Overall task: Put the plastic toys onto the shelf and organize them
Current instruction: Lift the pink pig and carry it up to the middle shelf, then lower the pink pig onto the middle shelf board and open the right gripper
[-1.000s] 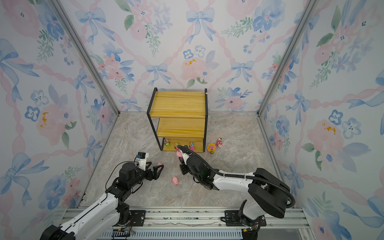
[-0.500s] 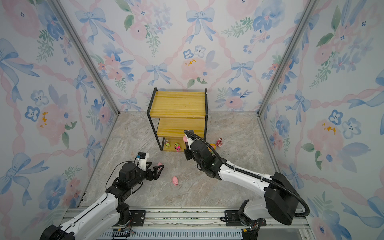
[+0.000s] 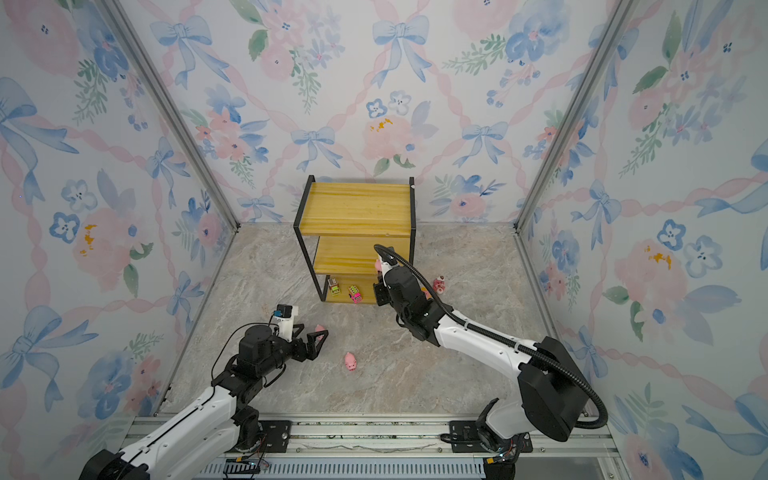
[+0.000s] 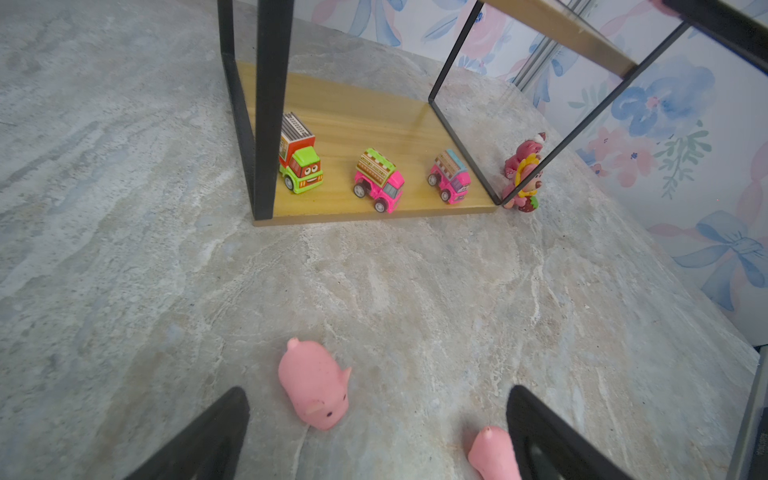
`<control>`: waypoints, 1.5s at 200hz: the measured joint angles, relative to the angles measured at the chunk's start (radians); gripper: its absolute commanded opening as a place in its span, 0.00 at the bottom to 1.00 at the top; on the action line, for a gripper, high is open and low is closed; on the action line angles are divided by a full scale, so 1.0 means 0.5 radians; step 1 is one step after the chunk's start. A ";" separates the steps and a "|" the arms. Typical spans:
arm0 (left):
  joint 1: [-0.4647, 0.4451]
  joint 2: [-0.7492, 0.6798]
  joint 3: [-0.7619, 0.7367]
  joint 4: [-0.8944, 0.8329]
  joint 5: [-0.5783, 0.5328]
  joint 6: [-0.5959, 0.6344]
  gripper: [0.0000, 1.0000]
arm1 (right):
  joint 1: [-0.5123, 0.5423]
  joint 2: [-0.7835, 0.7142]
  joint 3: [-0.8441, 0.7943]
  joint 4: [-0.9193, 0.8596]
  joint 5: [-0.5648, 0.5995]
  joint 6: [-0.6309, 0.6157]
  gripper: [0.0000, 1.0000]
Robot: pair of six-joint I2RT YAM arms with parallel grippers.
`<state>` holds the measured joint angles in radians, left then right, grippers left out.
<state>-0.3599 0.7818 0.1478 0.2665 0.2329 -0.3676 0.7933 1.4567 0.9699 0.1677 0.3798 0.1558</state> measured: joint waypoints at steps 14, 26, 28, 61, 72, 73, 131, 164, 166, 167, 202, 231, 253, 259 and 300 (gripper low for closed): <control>0.000 0.000 0.000 0.001 0.000 0.001 0.98 | -0.002 0.036 0.005 0.023 0.024 0.012 0.22; 0.000 0.000 0.000 0.001 0.000 0.001 0.98 | -0.002 0.061 0.009 0.049 0.046 0.028 0.22; 0.000 0.000 0.000 0.001 0.000 0.001 0.98 | -0.002 0.065 0.009 0.056 0.050 0.031 0.22; 0.000 0.000 0.000 0.001 0.000 0.001 0.97 | -0.002 0.103 0.036 0.130 0.126 0.054 0.21; 0.000 0.000 0.000 0.001 0.000 0.001 0.97 | -0.002 0.108 0.044 0.157 0.150 0.055 0.21; 0.000 0.000 0.000 0.001 0.000 0.001 0.98 | -0.002 0.108 0.046 0.159 0.151 0.056 0.21; 0.000 0.000 0.000 0.001 0.000 0.002 0.97 | -0.002 0.189 0.123 0.246 0.257 0.074 0.21; 0.000 0.000 0.000 0.001 0.000 0.002 0.97 | -0.001 0.247 0.129 0.288 0.284 0.075 0.21; 0.000 0.000 0.000 0.001 0.000 0.002 0.97 | -0.001 0.250 0.129 0.288 0.288 0.075 0.21; 0.000 0.000 0.000 0.001 0.000 0.002 0.97 | -0.001 0.252 0.129 0.289 0.289 0.075 0.21; 0.000 0.000 0.000 0.001 0.000 0.002 0.97 | -0.001 0.304 0.129 0.343 0.320 0.075 0.21; 0.000 0.000 0.000 0.002 -0.001 0.004 0.97 | -0.001 0.340 0.129 0.378 0.338 0.075 0.21; 0.000 0.002 0.000 0.001 -0.001 0.009 0.97 | -0.002 0.365 0.129 0.392 0.352 0.075 0.21; 0.000 0.002 0.000 0.002 0.000 0.010 0.97 | -0.002 0.369 0.129 0.392 0.352 0.075 0.21; 0.000 0.002 0.000 0.002 -0.001 0.015 0.97 | -0.025 0.440 0.156 0.406 0.356 0.076 0.21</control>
<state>-0.3599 0.7826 0.1478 0.2672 0.2325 -0.3599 0.7807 1.6768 1.0477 0.3706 0.5575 0.1940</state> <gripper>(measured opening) 0.972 0.213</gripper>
